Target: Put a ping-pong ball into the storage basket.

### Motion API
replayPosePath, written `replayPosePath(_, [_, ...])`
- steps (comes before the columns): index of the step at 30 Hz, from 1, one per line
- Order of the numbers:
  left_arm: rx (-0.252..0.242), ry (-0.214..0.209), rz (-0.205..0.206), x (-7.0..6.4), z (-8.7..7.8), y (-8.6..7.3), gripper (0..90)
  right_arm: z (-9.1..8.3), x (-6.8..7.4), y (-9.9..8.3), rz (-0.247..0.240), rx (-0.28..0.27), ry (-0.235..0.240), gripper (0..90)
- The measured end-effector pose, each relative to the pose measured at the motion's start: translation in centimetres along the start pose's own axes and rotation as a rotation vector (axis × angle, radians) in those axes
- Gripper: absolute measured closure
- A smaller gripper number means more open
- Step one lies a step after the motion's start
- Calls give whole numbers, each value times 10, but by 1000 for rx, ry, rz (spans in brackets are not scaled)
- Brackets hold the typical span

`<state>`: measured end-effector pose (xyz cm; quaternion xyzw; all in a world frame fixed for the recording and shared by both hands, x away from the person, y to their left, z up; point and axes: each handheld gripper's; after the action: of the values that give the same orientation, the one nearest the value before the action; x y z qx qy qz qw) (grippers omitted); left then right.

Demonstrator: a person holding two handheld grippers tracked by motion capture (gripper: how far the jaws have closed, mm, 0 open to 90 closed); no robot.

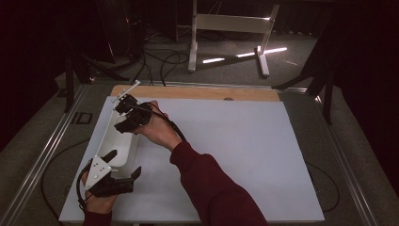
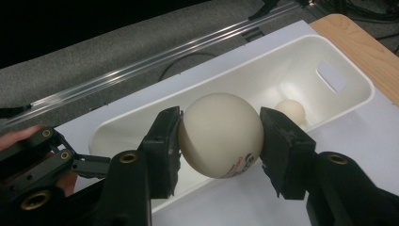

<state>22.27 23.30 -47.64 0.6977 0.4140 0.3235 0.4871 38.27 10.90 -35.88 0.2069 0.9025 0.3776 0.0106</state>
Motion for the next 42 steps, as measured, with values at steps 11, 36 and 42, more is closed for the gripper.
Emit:
replayPosePath(11, [1,-1,2,0,0,0,2,9,2,3,-1,11,-2,502])
replayPosePath(36, [-3,-1,2,0,0,0,2,17,7,11,53,-36,7,170])
replayPosePath(42, [-4,2,1,0,0,0,2,5,3,6,54,-40,-3,136])
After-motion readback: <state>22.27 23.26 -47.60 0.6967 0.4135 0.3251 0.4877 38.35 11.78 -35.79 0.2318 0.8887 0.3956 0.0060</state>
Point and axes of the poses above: each handheld gripper's, and its own axes: z roughly forward along the jaws, y roughly out of its top, x roughly to its left, and after that the axes turned 5 degrees about y, right-handed
